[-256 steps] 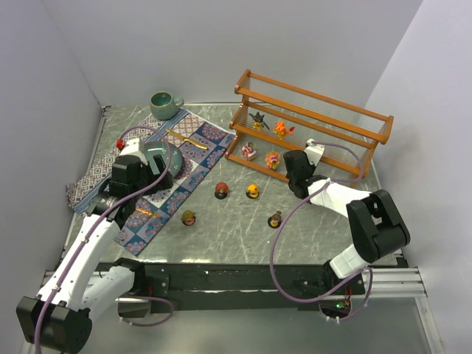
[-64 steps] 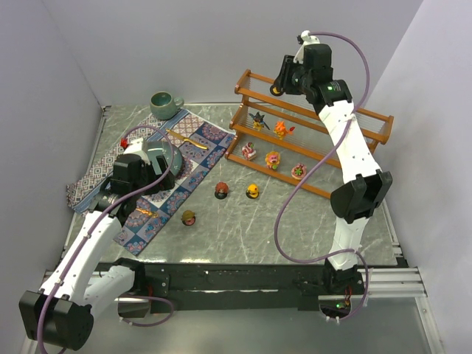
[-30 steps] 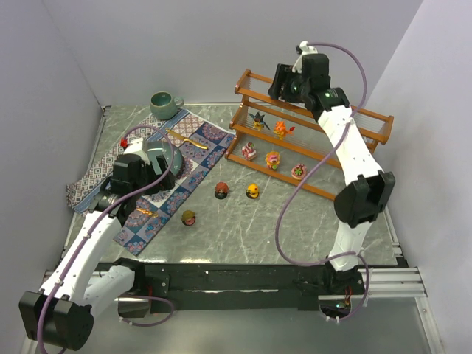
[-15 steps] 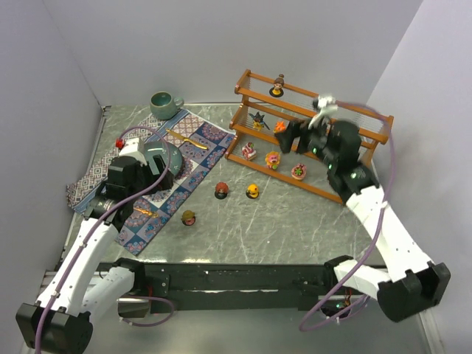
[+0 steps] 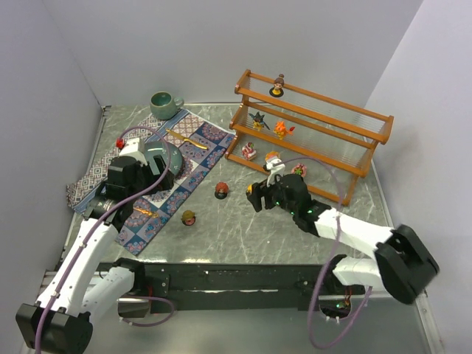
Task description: Place and organize the plastic toys onto the shelf
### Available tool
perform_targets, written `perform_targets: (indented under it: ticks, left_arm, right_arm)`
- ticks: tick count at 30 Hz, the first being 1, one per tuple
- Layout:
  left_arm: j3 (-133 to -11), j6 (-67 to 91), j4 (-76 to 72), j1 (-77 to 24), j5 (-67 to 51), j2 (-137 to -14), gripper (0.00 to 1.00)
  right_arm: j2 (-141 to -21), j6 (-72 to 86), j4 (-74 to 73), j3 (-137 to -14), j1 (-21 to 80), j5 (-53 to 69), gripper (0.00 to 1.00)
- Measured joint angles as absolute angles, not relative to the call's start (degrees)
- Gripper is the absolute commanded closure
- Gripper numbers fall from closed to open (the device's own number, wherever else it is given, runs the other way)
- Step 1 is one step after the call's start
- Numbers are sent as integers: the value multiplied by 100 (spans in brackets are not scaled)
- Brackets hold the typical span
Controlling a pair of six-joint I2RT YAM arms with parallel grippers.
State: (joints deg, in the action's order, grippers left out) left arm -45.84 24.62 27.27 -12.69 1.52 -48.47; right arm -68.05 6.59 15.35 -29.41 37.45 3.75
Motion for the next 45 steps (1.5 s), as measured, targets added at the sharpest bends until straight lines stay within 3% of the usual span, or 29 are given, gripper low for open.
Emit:
perform_targets:
  ticks: [8, 20, 25, 33, 38, 45]
  left_arm:
    - [-4584, 2462, 2729, -1264, 152, -4847, 3]
    - [-4584, 2447, 2729, -1256, 134, -4847, 3]
    - [-4584, 2443, 2731, -1253, 134, -4858, 3]
    - [-4584, 2443, 2731, -1253, 132, -4860, 3]
    - [-4584, 2443, 2731, -1253, 132, -4860, 3]
    - [-4584, 2443, 2729, -1249, 134, -4860, 3]
  right_arm:
    - [-8180, 792, 2777, -2915, 3811, 49, 29]
    - [-8901, 797, 3288, -3146, 3811, -349, 42]
    - [-8952, 777, 3304, -3186, 3811, -416, 49]
    - [-8952, 731, 3297, -3186, 3813, -497, 71]
    - [-8938, 646, 3260, -3194, 3857, -532, 77]
    - [-8595, 558, 2724, -3264, 4012, -543, 79]
